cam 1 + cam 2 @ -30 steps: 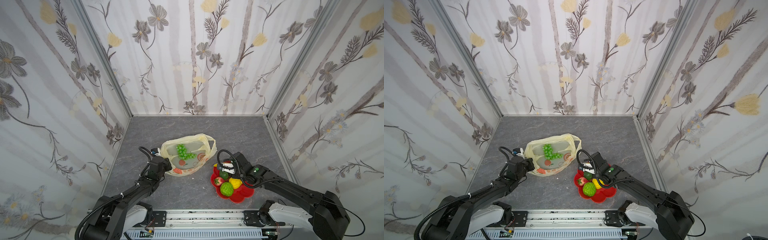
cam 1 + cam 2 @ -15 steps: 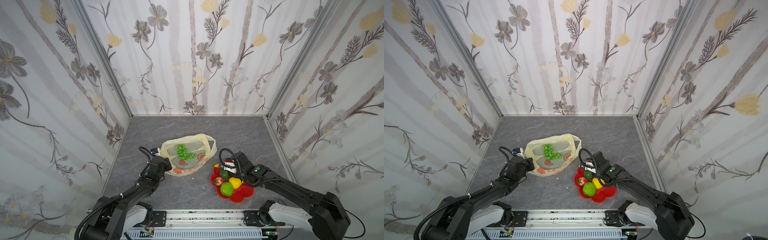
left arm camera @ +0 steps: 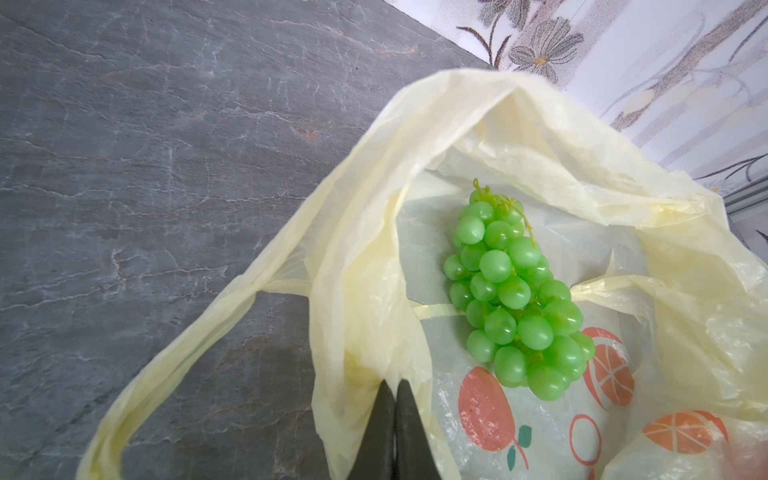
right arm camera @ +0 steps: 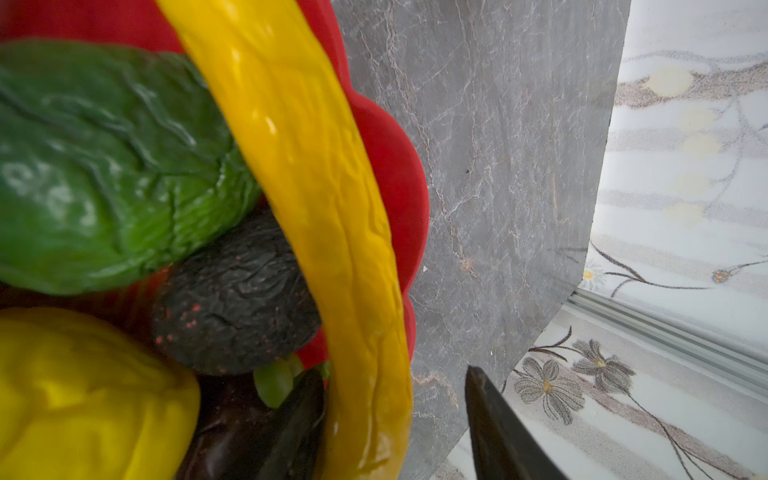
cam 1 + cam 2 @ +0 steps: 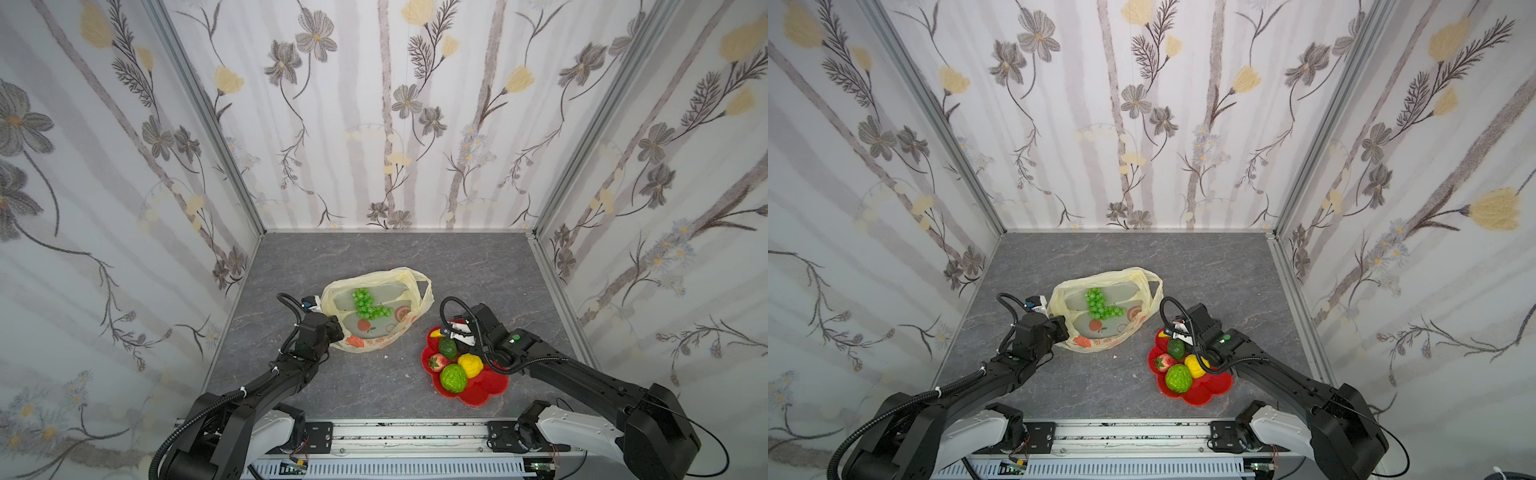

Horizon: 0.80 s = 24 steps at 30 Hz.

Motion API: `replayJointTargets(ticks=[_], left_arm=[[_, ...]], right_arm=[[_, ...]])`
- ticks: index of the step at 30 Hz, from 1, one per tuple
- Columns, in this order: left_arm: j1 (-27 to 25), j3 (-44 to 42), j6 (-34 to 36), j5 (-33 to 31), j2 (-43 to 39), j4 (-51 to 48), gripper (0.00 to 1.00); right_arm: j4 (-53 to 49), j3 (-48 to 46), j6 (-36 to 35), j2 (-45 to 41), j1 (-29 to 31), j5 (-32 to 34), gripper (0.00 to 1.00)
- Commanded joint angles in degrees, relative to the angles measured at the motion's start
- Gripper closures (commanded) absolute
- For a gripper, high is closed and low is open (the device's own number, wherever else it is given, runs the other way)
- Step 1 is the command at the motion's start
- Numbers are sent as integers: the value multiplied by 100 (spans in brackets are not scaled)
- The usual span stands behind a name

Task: Take the fake fruits out of the plastic bag
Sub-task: 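Lower the banana onto the fruits in the red plate, then open the right gripper to release the banana and raise it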

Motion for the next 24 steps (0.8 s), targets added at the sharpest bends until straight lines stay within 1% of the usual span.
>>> replayJointTargets(ticks=[1,10,17,24], left_arm=[[10,2,48,-64,-11,123,100],[4,12,48,-70,15,125,100],[7,29,52,-76,68,126,100],[11,40,48,-77,103,130,100]], right_arm=[[310,11,-85,57,-29,241,44],[444,191,-92,364,-47,50,48],[541,325,-86,584,-31,5,53],[569,374,-50,688,6,-72,53]])
